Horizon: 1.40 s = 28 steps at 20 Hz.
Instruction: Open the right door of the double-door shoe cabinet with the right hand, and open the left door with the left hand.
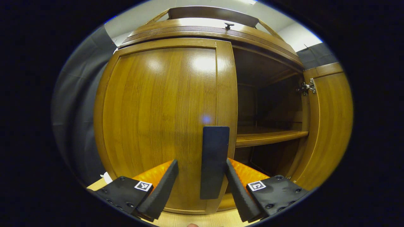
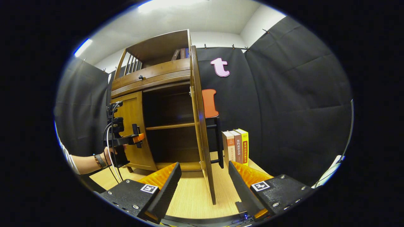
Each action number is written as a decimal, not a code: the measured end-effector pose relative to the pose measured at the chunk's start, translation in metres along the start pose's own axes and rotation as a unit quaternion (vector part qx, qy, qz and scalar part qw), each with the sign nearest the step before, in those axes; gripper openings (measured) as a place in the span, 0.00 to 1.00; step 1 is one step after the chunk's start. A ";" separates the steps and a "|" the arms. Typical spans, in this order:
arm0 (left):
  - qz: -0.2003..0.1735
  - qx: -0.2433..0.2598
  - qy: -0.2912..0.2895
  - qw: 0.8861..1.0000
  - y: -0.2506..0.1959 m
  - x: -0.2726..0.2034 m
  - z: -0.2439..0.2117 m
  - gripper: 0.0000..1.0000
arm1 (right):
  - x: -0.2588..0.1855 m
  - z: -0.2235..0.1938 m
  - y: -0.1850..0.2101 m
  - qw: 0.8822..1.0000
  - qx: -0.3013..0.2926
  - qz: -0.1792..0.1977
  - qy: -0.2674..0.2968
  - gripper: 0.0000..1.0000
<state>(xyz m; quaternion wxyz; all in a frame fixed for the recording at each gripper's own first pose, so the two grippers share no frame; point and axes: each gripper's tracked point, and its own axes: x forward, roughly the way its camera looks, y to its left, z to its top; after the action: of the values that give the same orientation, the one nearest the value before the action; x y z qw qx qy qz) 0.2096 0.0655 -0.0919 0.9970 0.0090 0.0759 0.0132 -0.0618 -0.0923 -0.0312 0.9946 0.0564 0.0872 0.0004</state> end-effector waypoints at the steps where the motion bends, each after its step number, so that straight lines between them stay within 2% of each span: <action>1: -0.006 -0.002 0.000 1.000 -0.002 -0.001 -0.001 0.80 | 0.001 0.000 0.002 1.000 0.001 0.000 0.001 0.92; 4: -0.037 -0.023 -0.006 0.999 -0.017 0.001 -0.003 0.56 | 0.003 -0.001 0.006 1.000 0.000 0.003 0.004 0.92; 6: -0.025 -0.003 -0.008 1.000 -0.016 0.000 -0.004 0.39 | 0.003 -0.002 0.008 1.000 -0.005 0.002 0.005 0.92; 9: -0.020 0.020 0.001 1.000 -0.014 0.002 -0.006 0.38 | 0.003 -0.006 0.011 1.000 -0.006 0.003 0.010 0.92; 10: -0.020 0.025 0.023 0.999 -0.014 0.000 -0.011 0.38 | 0.002 -0.006 0.012 1.000 -0.006 0.003 0.008 0.92; 12: -0.020 0.016 0.043 0.999 -0.014 -0.004 -0.016 0.36 | 0.002 -0.010 0.015 1.000 -0.007 0.005 0.010 0.92; 13: -0.022 0.012 0.042 0.999 -0.016 -0.009 -0.015 0.38 | 0.002 -0.011 0.016 1.000 -0.008 0.006 0.013 0.92; 14: -0.023 0.016 0.039 0.999 -0.016 -0.019 -0.016 0.35 | 0.002 -0.013 0.017 1.000 -0.009 0.008 0.018 0.92; 16: -0.022 0.029 0.032 0.999 -0.013 -0.037 -0.013 0.35 | 0.002 -0.012 0.020 1.000 -0.011 0.008 0.018 0.92; 21: -0.007 0.022 0.051 0.998 0.001 -0.092 -0.012 0.35 | 0.002 -0.008 0.032 1.000 -0.004 0.021 0.022 0.92; 28: 0.017 0.026 0.046 0.998 0.032 -0.147 -0.005 0.35 | 0.010 -0.016 0.044 0.999 0.001 0.031 0.035 0.92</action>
<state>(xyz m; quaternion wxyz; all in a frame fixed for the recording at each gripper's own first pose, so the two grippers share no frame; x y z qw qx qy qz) 0.0628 0.0932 -0.0742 0.9915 0.0357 0.1219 0.0287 -0.0546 -0.0468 -0.0436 0.9905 0.0596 0.1197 0.0331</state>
